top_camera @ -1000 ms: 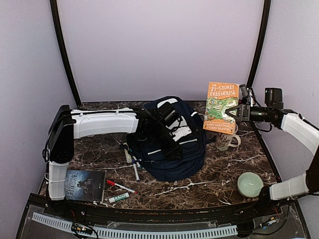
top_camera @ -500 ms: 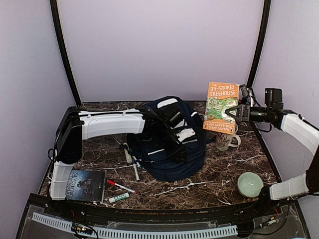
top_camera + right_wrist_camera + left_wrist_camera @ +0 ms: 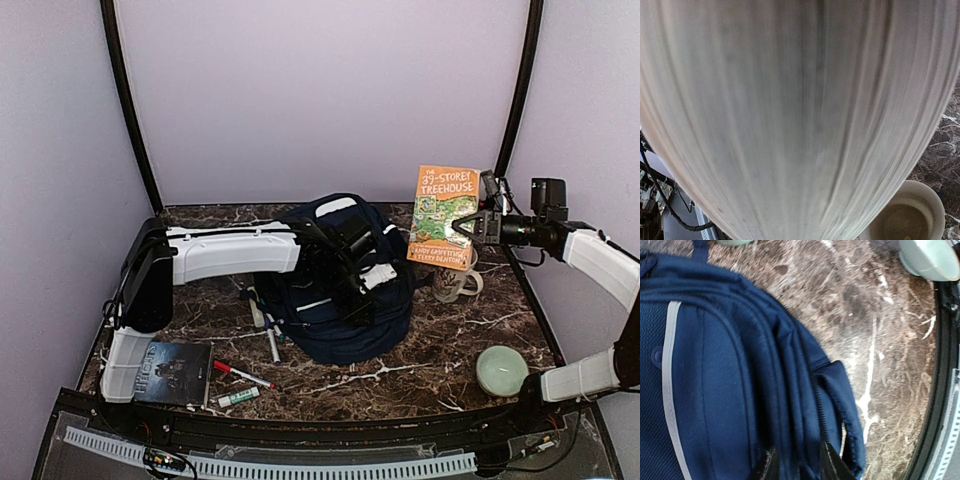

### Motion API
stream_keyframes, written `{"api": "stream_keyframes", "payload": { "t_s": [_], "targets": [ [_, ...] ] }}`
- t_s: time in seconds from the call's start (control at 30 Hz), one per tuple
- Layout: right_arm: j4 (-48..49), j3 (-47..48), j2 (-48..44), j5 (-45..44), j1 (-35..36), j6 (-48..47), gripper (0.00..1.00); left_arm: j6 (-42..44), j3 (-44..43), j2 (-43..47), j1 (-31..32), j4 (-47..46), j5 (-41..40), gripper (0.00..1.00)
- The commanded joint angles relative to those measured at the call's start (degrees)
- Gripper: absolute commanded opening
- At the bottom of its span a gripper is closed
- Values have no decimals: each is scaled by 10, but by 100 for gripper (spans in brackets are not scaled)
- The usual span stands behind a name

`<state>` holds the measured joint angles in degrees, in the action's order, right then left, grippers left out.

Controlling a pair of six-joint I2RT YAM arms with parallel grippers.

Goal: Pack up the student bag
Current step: Pick up the largest pocket of the bag from the student bag.

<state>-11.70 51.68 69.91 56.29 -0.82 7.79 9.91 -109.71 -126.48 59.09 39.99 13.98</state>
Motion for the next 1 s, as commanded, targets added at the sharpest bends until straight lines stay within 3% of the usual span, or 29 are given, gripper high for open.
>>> {"api": "stream_keyframes", "payload": {
  "t_s": [0.0, 0.13, 0.33, 0.53, 0.7, 0.97],
  "targets": [
    [52, 1, -6, 13, -2, 2, 0, 9, -15, -7, 0, 29, -42, 33],
    [53, 1, -3, 12, -2, 2, 0, 9, -16, -11, 0, 37, -11, 44],
    [56, 0, 1, 11, -3, 4, 0, 10, -26, -9, 0, 38, 35, 47],
    [56, 1, 5, 9, -2, 4, 0, 12, -31, -33, 0, 44, -48, 46],
    [54, 3, 6, 6, -2, 5, 0, 12, -29, -45, 1, 49, -64, 46],
    [-19, 63, 9, 3, -2, -24, 0, 10, -72, -32, 1, 54, -160, 12]
  ]
}}
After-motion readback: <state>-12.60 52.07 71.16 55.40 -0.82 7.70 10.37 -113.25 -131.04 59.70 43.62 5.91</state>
